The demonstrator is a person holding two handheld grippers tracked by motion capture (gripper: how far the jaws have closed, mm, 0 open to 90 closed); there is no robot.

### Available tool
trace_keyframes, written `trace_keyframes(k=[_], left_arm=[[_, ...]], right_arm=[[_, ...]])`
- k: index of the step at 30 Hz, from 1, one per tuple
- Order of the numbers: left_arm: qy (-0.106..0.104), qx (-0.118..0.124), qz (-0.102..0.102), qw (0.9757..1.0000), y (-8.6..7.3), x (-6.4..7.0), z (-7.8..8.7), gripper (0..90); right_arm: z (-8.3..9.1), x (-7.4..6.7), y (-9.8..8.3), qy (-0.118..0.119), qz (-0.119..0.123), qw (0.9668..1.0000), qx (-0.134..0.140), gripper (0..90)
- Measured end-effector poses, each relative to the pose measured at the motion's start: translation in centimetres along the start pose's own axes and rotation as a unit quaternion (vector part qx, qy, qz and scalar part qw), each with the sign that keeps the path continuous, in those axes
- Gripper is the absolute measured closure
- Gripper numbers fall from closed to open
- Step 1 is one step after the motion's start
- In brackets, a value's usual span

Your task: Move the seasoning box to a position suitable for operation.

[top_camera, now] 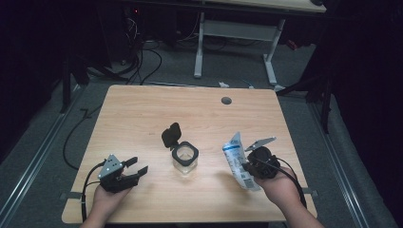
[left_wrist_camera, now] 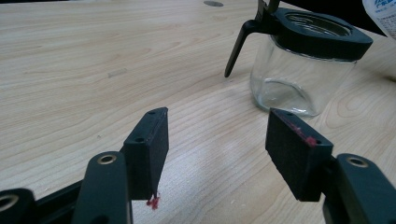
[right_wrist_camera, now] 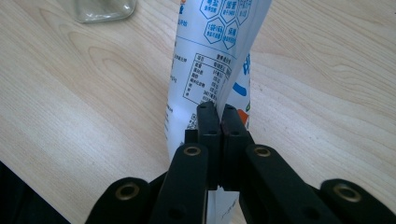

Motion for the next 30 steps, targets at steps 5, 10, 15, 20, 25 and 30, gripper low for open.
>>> trace_keyframes(k=[5,10,15,20,25,30], left_arm=[[0.000,0.001,0.000,1.0000,0.01,-0.01,0.01,39.7],[0.000,0.001,0.001,1.0000,0.03,-0.04,0.04,39.7],[-0.001,0.002,0.000,1.0000,0.03,-0.01,0.03,39.7],[-0.001,0.002,0.000,1.0000,0.03,0.02,0.02,39.7],[-0.002,0.001,0.000,1.0000,0.02,0.09,-0.01,39.7],[-0.004,0.000,-0.001,1.0000,0.01,0.17,-0.03,39.6]], right_arm=[[0.06,-0.08,0.11,-0.004,0.011,0.9996,-0.024,89.8],[0.06,-0.25,0.20,-0.002,0.014,0.9991,-0.040,89.8],[0.22,-0.44,0.51,0.000,0.022,0.9985,-0.049,89.8],[0.41,-0.58,0.82,0.002,0.019,0.9980,-0.061,89.8],[0.41,-0.65,0.80,0.003,0.019,0.9968,-0.077,89.7],[0.25,-0.69,0.60,0.003,0.023,0.9953,-0.094,89.8]])
Point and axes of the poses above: each handheld gripper's, and its own axes: z roughly backward along the jaws, y roughly out of its top, x roughly to its right, the point moved 7 cm from there along -z, roughly forward along the jaws, and after that the axes turned 6 degrees about y, right-handed, at the moved point
